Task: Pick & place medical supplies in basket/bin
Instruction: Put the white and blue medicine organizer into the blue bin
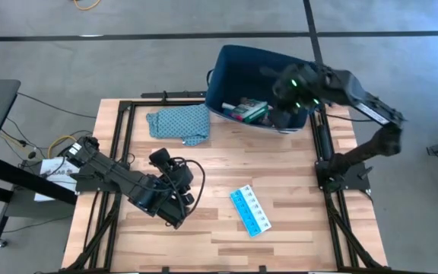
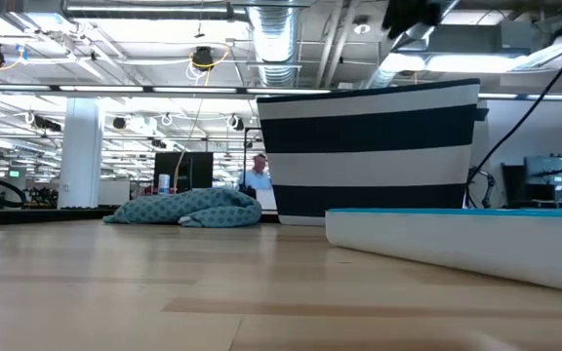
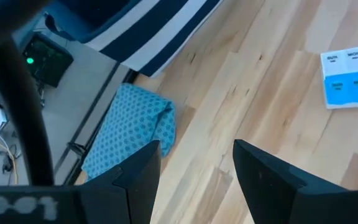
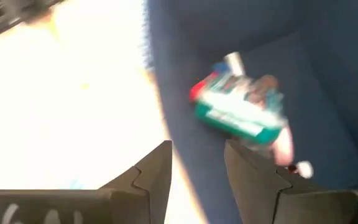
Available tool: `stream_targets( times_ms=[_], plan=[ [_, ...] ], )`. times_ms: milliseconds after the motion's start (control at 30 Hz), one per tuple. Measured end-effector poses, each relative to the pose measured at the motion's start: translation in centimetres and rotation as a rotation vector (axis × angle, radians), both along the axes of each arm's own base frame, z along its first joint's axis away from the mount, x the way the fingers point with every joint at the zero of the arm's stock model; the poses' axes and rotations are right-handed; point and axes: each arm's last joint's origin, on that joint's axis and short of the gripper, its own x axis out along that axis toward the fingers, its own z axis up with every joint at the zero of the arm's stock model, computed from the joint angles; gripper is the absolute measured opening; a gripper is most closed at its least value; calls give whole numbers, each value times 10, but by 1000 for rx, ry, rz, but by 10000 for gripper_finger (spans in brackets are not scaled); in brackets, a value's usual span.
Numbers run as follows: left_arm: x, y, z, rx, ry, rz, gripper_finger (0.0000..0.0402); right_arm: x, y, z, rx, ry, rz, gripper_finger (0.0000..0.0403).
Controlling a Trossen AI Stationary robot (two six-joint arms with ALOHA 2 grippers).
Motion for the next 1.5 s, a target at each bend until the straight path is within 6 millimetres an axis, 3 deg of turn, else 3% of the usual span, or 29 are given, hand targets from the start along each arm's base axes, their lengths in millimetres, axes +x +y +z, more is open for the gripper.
stream_targets(
  times_ms=[233, 533, 833, 967, 1100, 1267, 1367, 1500],
  plan=[
    [-4, 11, 20, 20, -62, 2, 193, -24, 66, 10, 34, 15, 30, 141],
    [-28, 23, 48, -97, -180, 39, 193, -22, 129, -2, 129, 127, 184, 176],
    [-22, 20, 42, -230, -74, -17, 193, -27, 173, -30, 165, 271, 278, 201],
    [-3, 13, 28, -225, -130, -116, 192, -38, 183, -32, 119, 276, 376, 191],
    [20, 3, -6, -164, -136, -293, 176, -62, 180, -25, 1, 188, 430, 182],
    [43, -2, -46, -193, -241, -444, 128, -85, 180, -24, 115, -32, 409, 183],
    [49, 1, -67, -213, -293, -485, 86, -90, 184, -40, 212, -119, 339, 187],
    [52, 6, -96, -288, -344, -575, 18, -93, 192, -80, 283, -119, 183, 192]
  ],
)
